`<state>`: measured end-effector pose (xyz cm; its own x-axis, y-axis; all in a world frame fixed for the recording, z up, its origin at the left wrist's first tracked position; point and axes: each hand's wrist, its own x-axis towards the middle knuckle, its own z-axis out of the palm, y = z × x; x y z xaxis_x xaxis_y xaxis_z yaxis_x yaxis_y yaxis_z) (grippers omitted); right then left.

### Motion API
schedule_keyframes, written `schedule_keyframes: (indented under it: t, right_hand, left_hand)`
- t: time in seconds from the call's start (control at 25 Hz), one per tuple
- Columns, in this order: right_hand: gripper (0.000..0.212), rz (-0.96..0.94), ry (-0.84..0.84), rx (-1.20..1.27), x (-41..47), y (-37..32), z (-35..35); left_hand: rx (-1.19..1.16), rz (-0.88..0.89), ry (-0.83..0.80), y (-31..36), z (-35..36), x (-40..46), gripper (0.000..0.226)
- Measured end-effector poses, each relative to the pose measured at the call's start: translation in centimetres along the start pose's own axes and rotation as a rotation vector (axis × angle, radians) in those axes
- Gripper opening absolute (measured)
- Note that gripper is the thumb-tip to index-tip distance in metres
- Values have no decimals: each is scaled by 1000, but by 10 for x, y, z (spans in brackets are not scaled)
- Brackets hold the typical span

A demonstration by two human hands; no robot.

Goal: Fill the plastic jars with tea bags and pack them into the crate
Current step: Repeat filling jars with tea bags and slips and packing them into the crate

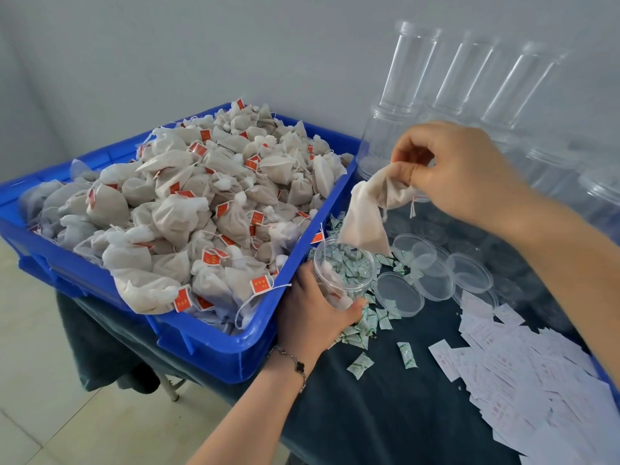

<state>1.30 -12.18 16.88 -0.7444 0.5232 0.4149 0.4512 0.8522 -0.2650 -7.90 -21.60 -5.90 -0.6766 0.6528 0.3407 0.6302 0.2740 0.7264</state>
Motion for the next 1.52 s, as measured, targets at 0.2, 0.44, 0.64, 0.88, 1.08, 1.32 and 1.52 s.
schedule_keyframes:
  t: [0.2,0.44,0.64,0.88,1.08,1.32,1.52]
  right_hand:
    - [10,38,-130,9,-12,14,15]
    - [8,25,-322,-73,-25,11,91]
    - [21,-11,-806,-267,-11,-8,106]
    - [16,235,-321,-56,18,-6,100]
    - [29,315,-320,327,4,0,123]
    - [23,83,-179,61,-17,7,99]
    - [44,-8,-507,-153,-15,-2,85]
  left_hand:
    - [-12,12,15,-1,0,1,97]
    - [26,6,-1,-2,1,2,100]
    - [7,16,0,-2,0,2,97]
    - [1,22,-7,-3,0,1,97]
    - [13,6,-37,-3,0,2,101]
    - [-22,17,-13,-3,2,0,97]
    - [-19,40,10,-4,3,1,97]
